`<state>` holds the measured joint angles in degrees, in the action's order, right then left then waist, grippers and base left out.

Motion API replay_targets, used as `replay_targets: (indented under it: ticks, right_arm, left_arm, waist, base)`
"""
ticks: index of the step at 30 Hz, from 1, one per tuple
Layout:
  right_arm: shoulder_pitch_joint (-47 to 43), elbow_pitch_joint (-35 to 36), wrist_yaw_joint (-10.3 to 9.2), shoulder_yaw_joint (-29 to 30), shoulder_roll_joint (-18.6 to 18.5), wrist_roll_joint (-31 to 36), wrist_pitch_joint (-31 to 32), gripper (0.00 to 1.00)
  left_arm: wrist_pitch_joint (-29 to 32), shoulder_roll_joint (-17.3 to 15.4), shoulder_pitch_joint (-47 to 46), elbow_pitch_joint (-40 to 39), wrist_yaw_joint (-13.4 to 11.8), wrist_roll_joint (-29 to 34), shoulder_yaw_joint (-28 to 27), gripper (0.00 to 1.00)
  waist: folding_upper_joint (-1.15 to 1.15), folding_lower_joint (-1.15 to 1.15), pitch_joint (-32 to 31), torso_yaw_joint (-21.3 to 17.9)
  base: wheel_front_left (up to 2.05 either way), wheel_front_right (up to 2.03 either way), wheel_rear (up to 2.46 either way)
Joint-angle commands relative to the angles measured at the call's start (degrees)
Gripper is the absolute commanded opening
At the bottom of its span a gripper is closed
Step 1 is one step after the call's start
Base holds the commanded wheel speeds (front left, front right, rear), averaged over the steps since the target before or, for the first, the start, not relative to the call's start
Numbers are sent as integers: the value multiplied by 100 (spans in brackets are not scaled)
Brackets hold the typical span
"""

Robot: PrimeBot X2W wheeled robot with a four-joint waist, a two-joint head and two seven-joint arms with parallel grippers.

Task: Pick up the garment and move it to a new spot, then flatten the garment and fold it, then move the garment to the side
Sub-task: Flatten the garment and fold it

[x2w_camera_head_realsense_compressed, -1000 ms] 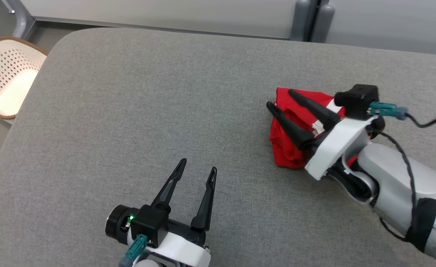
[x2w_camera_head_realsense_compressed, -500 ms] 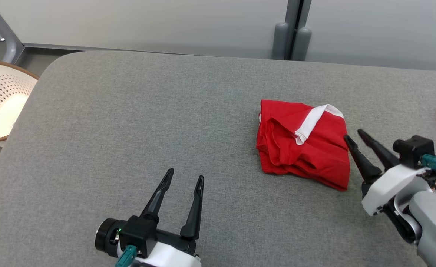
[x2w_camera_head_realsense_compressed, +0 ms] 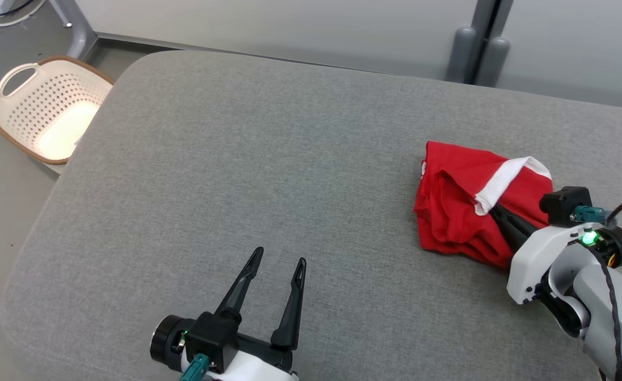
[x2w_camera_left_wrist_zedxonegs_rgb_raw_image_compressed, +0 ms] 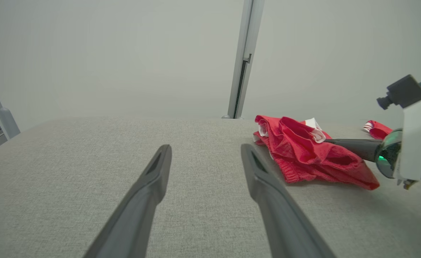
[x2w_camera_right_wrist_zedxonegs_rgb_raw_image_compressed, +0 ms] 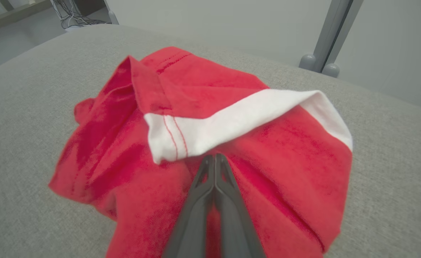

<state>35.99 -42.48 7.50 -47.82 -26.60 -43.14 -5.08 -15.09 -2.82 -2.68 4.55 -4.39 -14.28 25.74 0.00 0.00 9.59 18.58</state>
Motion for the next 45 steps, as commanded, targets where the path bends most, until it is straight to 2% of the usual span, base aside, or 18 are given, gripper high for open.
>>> replay_targets:
  ticks: [1, 5, 9, 17, 21, 27, 30, 34, 39, 43, 45]
  right_arm:
    - [101, -7, -3, -47, -78, -187, 145, 0]
    - [274, 0, -3, -22, -177, -345, 144, 0]
    - [592, -123, -3, 9, -307, -235, -108, 0]
    - [1388, -637, -3, 119, -193, 237, -854, 0]
    - [1099, -719, -3, 251, -37, 459, -1000, 0]
    - [83, -201, -3, 599, 76, 758, -1020, 0]
    - [-329, -9, -3, 788, 262, 959, -1017, 0]
    - [-403, -38, -3, 952, 665, 1306, -1017, 0]
    - [-239, -661, -3, 1062, 1338, 1617, -1017, 0]
    - [-234, -1059, -3, 828, 1850, 1581, -1009, 0]
    - [-234, -1135, -4, 660, 1980, 1488, -1007, 0]
  left_arm:
    - [-7, -17, -12, 34, -23, -55, 39, 100]
    - [-7, -17, -55, 29, -67, -96, 115, 100]
    - [-7, -17, -107, -12, -111, -139, 222, 100]
    - [-7, -17, -180, -5, -151, -134, 319, 100]
    - [-7, -18, -146, 15, -179, -86, 265, 100]
    - [-7, -19, -57, -5, -171, -73, 214, 100]
    - [-7, -19, -47, 7, -131, -56, 204, 100]
    - [-7, -20, -117, 47, -92, -33, 187, 100]
    - [-7, -19, -179, 69, -69, -36, 245, 100]
    - [-7, -19, -174, 76, -88, -48, 244, 100]
    - [-7, -19, -158, 86, -95, -38, 227, 100]
  waist:
    - [0, 0, 47, 218]
    - [0, 0, 93, 397]
    - [0, 0, 184, 576]
    - [0, 0, 315, 569]
    - [0, 0, 231, 433]
    - [0, 0, 118, 225]
    - [0, 0, 113, 153]
    - [0, 0, 122, 116]
    - [0, 0, 114, 218]
    - [0, 0, 100, 297]
    - [0, 0, 73, 299]
  base:
    - [0, 0, 0]
    - [0, 0, 0]
    - [0, 0, 0]
    - [0, 0, 0]
    - [0, 0, 0]
    - [0, 0, 0]
    - [0, 0, 0]
    - [0, 0, 0]
    - [0, 0, 0]
    - [0, 0, 0]
    - [0, 0, 0]
